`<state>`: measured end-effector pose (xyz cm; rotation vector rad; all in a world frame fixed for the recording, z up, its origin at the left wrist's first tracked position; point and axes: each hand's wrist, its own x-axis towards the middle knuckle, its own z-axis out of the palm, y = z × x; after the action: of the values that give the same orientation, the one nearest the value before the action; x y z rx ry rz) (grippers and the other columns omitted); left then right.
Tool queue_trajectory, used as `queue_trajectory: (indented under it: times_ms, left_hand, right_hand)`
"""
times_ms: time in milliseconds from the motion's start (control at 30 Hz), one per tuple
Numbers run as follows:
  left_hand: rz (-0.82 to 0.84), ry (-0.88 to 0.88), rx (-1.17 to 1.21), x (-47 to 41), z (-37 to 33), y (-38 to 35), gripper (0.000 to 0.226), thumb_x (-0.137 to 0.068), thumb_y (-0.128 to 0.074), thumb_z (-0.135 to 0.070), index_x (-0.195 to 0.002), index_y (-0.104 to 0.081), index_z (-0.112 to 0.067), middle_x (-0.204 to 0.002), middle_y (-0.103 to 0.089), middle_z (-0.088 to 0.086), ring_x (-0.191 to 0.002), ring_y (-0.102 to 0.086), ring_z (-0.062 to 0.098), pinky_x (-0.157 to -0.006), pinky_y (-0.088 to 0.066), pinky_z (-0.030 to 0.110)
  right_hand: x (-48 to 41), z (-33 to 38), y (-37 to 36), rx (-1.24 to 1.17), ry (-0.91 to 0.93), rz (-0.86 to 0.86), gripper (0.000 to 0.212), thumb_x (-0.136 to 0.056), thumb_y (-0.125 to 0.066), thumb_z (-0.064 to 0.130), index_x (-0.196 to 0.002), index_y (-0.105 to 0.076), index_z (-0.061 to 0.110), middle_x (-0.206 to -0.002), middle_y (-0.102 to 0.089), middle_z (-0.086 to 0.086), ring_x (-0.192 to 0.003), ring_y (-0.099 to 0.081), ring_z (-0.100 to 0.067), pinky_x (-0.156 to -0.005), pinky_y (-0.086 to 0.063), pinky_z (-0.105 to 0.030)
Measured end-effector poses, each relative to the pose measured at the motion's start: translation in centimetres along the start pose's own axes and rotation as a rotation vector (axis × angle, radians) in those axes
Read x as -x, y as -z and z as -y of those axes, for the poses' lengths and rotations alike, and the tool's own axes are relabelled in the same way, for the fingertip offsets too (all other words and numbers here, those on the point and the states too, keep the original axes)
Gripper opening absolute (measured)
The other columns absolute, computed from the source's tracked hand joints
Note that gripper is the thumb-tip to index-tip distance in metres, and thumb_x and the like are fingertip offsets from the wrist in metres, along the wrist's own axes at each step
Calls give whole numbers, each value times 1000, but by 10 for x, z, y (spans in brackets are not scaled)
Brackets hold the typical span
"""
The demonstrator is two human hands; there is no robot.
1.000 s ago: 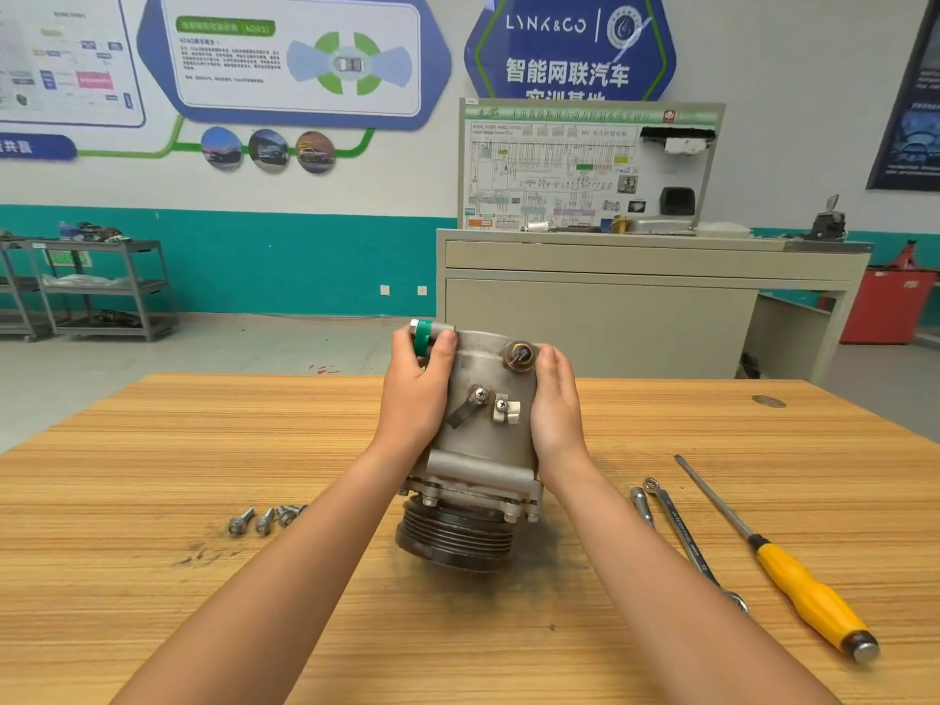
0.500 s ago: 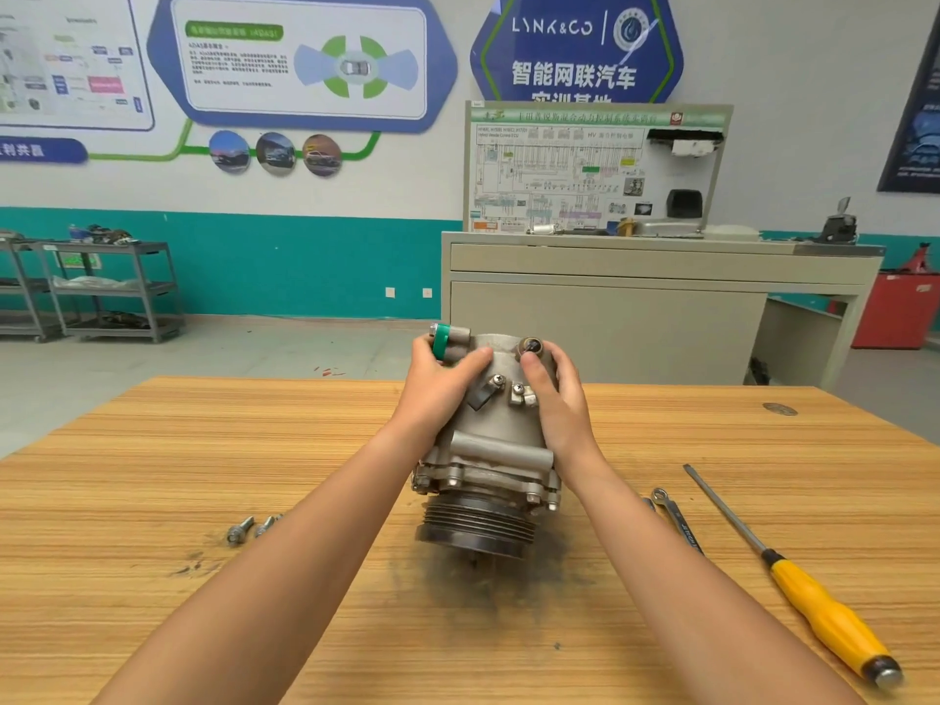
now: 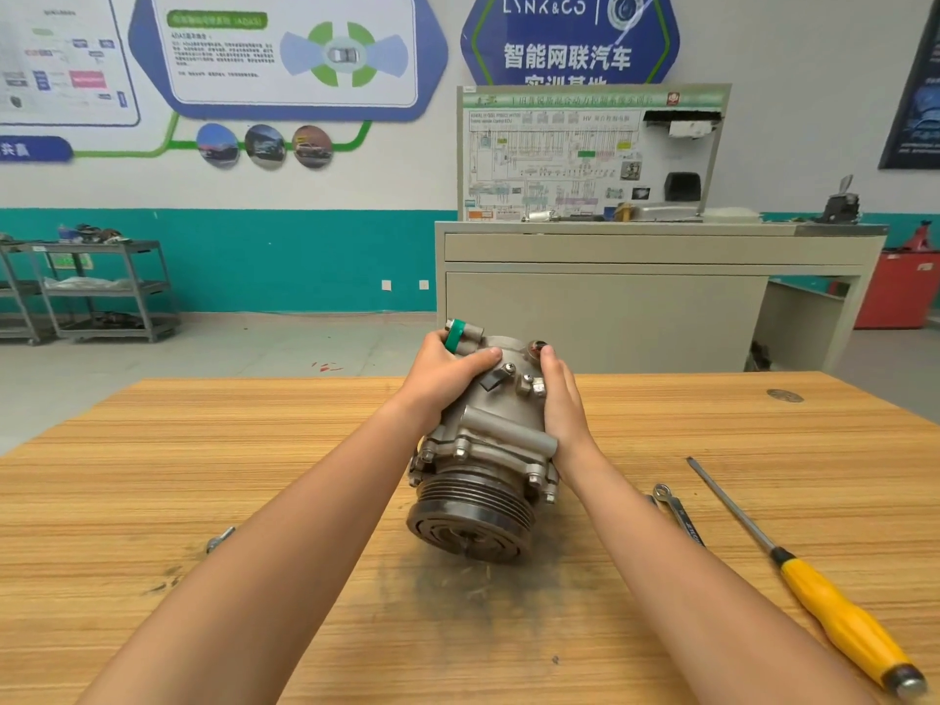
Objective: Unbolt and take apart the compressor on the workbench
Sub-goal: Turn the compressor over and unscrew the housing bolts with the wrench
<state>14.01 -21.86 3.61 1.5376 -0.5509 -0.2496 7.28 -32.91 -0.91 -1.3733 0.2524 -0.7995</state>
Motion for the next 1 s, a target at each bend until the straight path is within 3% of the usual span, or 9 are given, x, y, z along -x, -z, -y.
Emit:
queue_trajectory:
  times_ms: [133, 200, 300, 400, 500, 633, 767, 867, 1000]
  left_hand:
    - [6, 27, -24, -5, 2, -3, 62, -81, -73, -25, -130, -40, -8, -104, -60, 7, -81, -61, 11, -47, -46, 14]
    - [2, 38, -22, -7, 4, -3, 61, -81, -73, -26, -130, -40, -8, -97, -58, 3, -77, -59, 9, -42, -43, 12]
    - [-10, 49, -28, -8, 5, -2, 60, -82, -72, -27, -129, -40, -8, -94, -57, 2, -77, -57, 9, -40, -42, 10]
    - [-22, 55, -29, -8, 6, 1, 52, -83, -71, -26, -123, -41, -8, -90, -54, -1, -75, -53, 6, -38, -39, 7]
    - [-38, 76, -13, -8, 7, 5, 43, -85, -70, -28, -113, -42, -13, -86, -53, -3, -71, -51, 3, -36, -38, 7]
    - [-83, 135, 39, -9, 18, 18, 23, -87, -67, -28, -84, -47, -17, -81, -55, -1, -68, -53, 7, -35, -39, 10]
    - [-112, 198, 129, -11, 23, 28, 18, -87, -67, -24, -90, -56, -11, -77, -66, 6, -62, -64, 14, -46, -49, 20]
    - [-123, 174, 115, -15, 25, 28, 21, -87, -67, -22, -77, -51, -14, -65, -63, 2, -43, -61, 5, -33, -40, 14]
    - [-129, 191, 92, -18, 27, 26, 22, -85, -68, -29, -88, -53, -13, -83, -61, 4, -69, -61, 12, -43, -45, 17]
  right_hand:
    - [-4, -3, 4, -1, -15, 10, 21, -94, -42, 46, -90, -57, 33, -101, -59, 14, -90, -57, 5, -74, -45, -16]
    - [-8, -5, 5, 12, -43, 13, 22, -95, -40, 46, -94, -56, 32, -111, -58, 6, -101, -56, -5, -86, -45, -25]
    - [-11, -4, 5, 24, -56, 12, 23, -96, -38, 44, -94, -57, 31, -113, -57, 3, -103, -55, -10, -89, -44, -29]
    - [-13, -3, 1, 50, -62, 15, 34, -97, -35, 42, -118, -54, 23, -125, -53, 0, -116, -50, -16, -101, -39, -34]
    - [-15, -1, -3, 115, -28, 24, 25, -100, -35, 34, -114, -51, 21, -116, -53, 1, -105, -49, -12, -92, -37, -25]
    - [-21, -2, -15, 204, -56, 96, 33, -100, -35, 30, -122, -53, 13, -124, -55, -5, -114, -50, -18, -102, -37, -34]
    - [-29, -4, -24, 277, -64, 130, 34, -100, -36, 34, -122, -52, 15, -116, -55, 1, -107, -50, -12, -91, -37, -26]
    - [-30, -9, -22, 290, -57, 137, 22, -99, -37, 33, -111, -51, 23, -112, -56, 2, -101, -51, -11, -85, -37, -24]
    - [-29, -6, -21, 377, -65, 184, 38, -99, -34, 36, -128, -46, 15, -131, -47, -6, -121, -44, -18, -104, -34, -35]
